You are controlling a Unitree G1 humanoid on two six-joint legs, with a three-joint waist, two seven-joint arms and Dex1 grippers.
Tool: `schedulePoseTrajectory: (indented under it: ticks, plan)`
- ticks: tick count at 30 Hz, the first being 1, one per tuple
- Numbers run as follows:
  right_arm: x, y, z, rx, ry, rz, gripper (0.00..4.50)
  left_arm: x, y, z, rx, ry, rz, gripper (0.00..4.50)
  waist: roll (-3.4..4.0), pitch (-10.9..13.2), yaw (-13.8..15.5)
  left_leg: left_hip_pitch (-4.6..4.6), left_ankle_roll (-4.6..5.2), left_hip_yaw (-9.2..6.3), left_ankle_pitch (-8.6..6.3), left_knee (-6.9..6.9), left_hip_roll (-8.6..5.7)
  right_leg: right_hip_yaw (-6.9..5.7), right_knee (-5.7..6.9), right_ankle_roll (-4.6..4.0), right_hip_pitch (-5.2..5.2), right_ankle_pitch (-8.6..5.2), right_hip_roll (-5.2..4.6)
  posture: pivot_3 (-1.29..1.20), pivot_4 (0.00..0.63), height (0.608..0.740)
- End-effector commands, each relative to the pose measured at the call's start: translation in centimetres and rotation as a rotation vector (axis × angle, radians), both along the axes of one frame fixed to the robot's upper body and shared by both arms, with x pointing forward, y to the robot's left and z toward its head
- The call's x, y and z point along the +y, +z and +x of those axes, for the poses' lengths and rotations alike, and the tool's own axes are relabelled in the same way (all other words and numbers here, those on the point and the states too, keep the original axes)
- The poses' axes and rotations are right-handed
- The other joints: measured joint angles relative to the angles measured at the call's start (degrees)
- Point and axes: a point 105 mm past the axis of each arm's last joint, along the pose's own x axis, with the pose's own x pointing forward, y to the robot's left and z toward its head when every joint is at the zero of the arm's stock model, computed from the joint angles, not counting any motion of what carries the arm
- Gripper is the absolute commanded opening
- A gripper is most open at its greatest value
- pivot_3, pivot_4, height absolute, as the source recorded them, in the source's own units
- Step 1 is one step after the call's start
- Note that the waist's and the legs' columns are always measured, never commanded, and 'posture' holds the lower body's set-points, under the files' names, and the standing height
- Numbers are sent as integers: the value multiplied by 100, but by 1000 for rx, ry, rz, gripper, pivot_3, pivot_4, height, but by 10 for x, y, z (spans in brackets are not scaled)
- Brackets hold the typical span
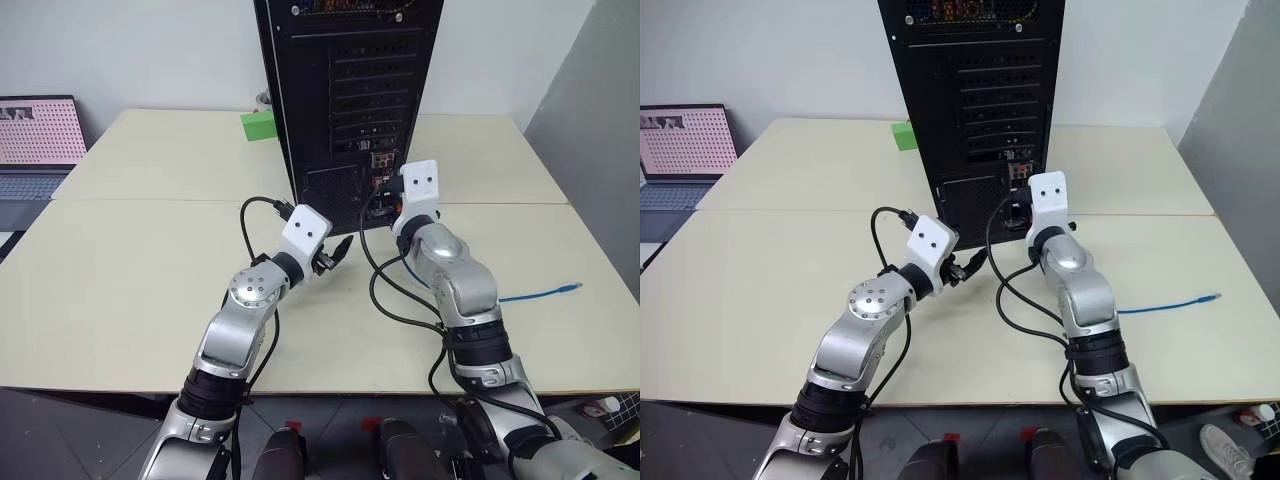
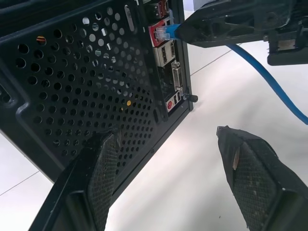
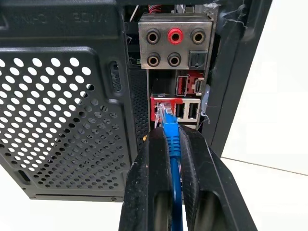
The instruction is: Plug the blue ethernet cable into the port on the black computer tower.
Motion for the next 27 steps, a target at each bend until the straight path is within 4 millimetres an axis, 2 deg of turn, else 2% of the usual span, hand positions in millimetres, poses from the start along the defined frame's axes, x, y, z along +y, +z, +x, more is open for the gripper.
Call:
schedulePoseTrajectory:
  ticks: [1,9,20,27]
  plan:
    - [12,21,-4,-92,38,-13,0,-5,14,-4,-62,-13,-5,3368,0,0,-1,0,0,0,0,-1,0,0,0,0,0,0,0,0,150,740]
    - [10,20,-4,-103,12,-28,0,-5,14,-4,-64,-10,-3,3368,0,0,-6,0,0,1,0,-3,0,1,1,0,-3,0,0,0,150,740]
    - [21,22,-3,-116,-29,-1,0,1,19,-3,-64,11,-27,3368,0,0,-14,0,0,1,0,-3,0,2,3,0,-5,0,0,0,150,740]
    - [15,20,4,-114,-98,29,0,4,19,-3,-66,26,-20,3368,0,0,-17,0,0,1,0,-3,0,2,4,0,-6,0,0,0,150,740]
